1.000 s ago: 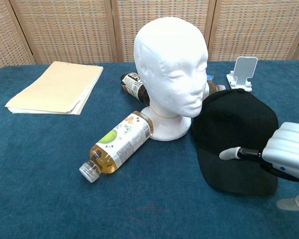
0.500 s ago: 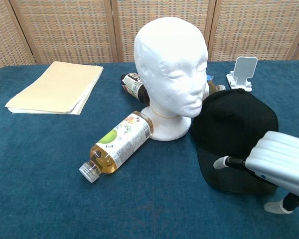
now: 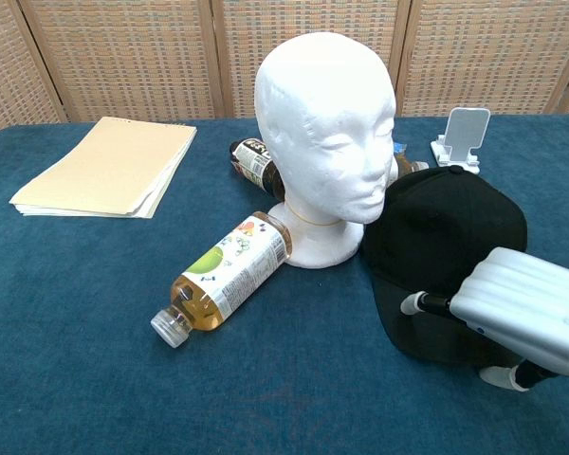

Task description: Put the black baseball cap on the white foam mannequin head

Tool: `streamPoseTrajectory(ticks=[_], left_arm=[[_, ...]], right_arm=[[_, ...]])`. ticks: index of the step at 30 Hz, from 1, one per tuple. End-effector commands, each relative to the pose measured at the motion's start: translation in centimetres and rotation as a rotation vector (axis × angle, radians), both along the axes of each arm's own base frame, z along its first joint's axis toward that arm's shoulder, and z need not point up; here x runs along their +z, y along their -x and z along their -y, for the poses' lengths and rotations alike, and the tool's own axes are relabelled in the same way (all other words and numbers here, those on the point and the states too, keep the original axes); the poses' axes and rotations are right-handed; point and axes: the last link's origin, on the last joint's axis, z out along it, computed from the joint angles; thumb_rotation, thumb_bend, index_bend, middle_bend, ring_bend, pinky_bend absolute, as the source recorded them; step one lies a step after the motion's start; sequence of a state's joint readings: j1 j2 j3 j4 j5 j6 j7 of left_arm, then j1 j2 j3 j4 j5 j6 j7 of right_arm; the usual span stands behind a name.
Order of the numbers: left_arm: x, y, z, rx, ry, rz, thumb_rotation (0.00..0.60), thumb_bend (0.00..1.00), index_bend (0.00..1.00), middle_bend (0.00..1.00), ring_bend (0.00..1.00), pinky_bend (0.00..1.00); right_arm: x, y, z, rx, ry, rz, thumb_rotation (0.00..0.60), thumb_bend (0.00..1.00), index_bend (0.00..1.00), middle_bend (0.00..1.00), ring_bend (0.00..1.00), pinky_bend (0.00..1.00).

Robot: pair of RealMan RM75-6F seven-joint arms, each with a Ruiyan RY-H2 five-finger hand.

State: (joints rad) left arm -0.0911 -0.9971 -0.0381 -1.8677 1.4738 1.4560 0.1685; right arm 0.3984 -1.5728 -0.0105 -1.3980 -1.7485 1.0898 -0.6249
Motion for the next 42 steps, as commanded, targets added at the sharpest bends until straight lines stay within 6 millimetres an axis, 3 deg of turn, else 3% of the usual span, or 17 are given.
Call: streamPoseTrajectory(ticks=[1,5,12,19,26,42], left_arm=[[0.0,0.0,0.0,0.000,0.001,0.000,0.600,0.00,0.00,0.00,0.00,0.00],[-0.1,0.0,0.0,-0.002,0.003,-0.001,0.600,0.00,0.00,0.00,0.00,0.00],[-0.1,-0.1,0.1,-0.002,0.004,0.000,0.600,0.00,0.00,0.00,0.00,0.00],[0.0,-0.1,0.1,-0.001,0.002,0.007,0.600,0.00,0.00,0.00,0.00,0.00],[0.3,0.0,0.1,0.000,-0.001,0.017,0.600,0.00,0.00,0.00,0.00,0.00],[0.1,0.0,0.1,-0.004,0.010,0.020,0.600,0.00,0.00,0.00,0.00,0.00]], right_arm=[[0.0,0.3,0.1,-0.006,0.036,-0.001,0.600,0.41,0.25,0.92,1.00,1.00],[-0.1,0.8,0.0,0.015,0.088,-0.020,0.600,0.42,0.25,0.92,1.00,1.00],[0.2,1.3,0.3,0.078,0.199,-0.051,0.600,0.54,0.24,0.92,1.00,1.00],[2.1,1.5,2.2,0.048,0.366,-0.015,0.600,0.54,0.25,0.92,1.00,1.00],[3.3,2.0,3.7,-0.005,0.418,0.006,0.600,0.54,0.27,0.92,1.00,1.00],[1.6,1.3,5.4,0.078,0.350,-0.054,0.600,0.54,0.29,0.92,1.00,1.00]])
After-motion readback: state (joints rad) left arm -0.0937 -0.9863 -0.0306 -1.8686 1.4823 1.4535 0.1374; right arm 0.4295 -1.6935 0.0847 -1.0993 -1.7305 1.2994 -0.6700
